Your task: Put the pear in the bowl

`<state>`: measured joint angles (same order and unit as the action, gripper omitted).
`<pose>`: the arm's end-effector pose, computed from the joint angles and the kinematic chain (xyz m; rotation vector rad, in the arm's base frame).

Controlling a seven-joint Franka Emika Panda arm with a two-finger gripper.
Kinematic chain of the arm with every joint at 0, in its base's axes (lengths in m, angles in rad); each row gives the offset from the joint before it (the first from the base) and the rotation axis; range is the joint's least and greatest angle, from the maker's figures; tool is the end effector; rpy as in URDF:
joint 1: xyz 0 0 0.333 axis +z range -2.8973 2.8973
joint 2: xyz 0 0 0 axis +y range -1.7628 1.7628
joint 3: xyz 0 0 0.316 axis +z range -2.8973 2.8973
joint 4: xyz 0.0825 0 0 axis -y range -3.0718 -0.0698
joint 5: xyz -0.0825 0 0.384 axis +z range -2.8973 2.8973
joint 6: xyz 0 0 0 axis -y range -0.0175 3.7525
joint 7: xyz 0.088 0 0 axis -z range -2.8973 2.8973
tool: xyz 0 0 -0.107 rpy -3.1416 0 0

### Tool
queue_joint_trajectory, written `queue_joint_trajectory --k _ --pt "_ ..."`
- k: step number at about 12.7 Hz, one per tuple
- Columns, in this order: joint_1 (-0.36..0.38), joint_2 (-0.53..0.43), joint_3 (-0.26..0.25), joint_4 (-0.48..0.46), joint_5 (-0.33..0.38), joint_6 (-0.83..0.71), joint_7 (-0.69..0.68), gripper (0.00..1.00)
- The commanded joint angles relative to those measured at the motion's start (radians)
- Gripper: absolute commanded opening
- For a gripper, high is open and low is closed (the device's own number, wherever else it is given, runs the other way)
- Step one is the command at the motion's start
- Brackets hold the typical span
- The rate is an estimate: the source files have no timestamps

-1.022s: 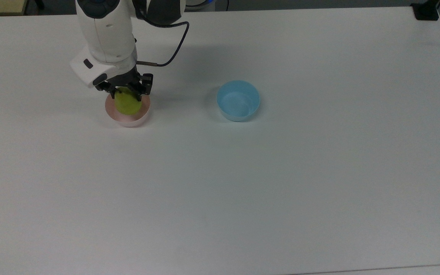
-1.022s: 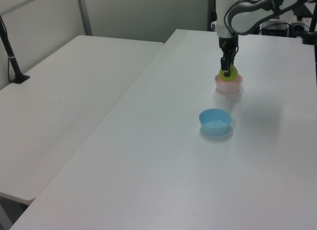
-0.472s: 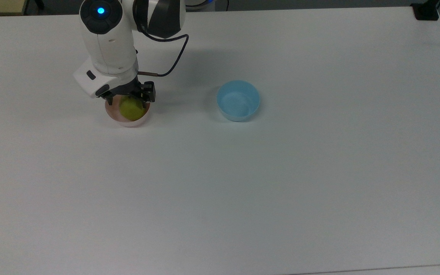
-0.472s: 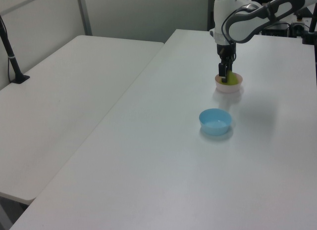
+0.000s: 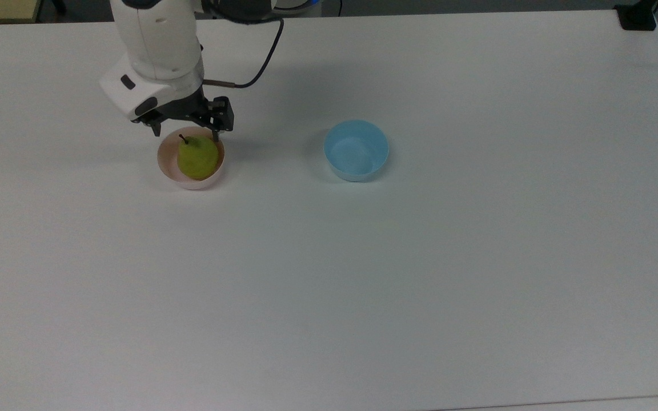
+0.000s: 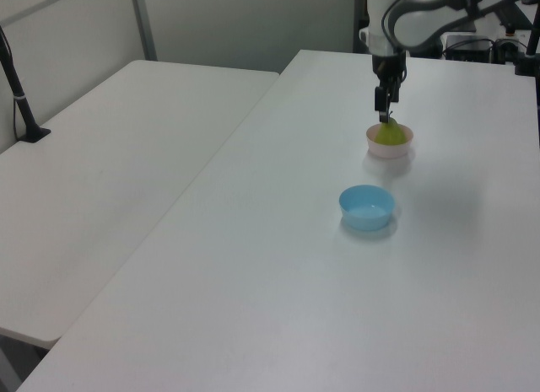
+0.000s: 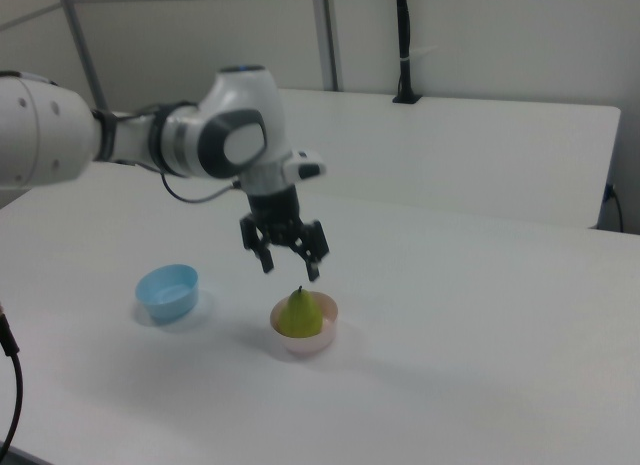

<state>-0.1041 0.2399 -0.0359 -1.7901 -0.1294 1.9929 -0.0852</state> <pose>0.6132 -0.0931 0.4145 3.0200 0.0020 -0.0770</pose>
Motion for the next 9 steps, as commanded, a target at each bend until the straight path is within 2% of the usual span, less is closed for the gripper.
queue_joint_trajectory --k 1,3,5,7,9 --pt "0.092 -0.048 0.001 0.086 0.002 -0.124 0.094 1.00" --pt "0.162 -0.106 0.002 0.109 0.005 -0.173 0.151 1.00" --pt "0.191 -0.157 0.001 0.109 0.019 -0.218 0.165 1.00" --pt "0.202 -0.218 -0.004 0.118 0.062 -0.252 0.163 1.00" --pt "0.202 -0.232 0.001 0.138 0.063 -0.334 0.162 1.00"
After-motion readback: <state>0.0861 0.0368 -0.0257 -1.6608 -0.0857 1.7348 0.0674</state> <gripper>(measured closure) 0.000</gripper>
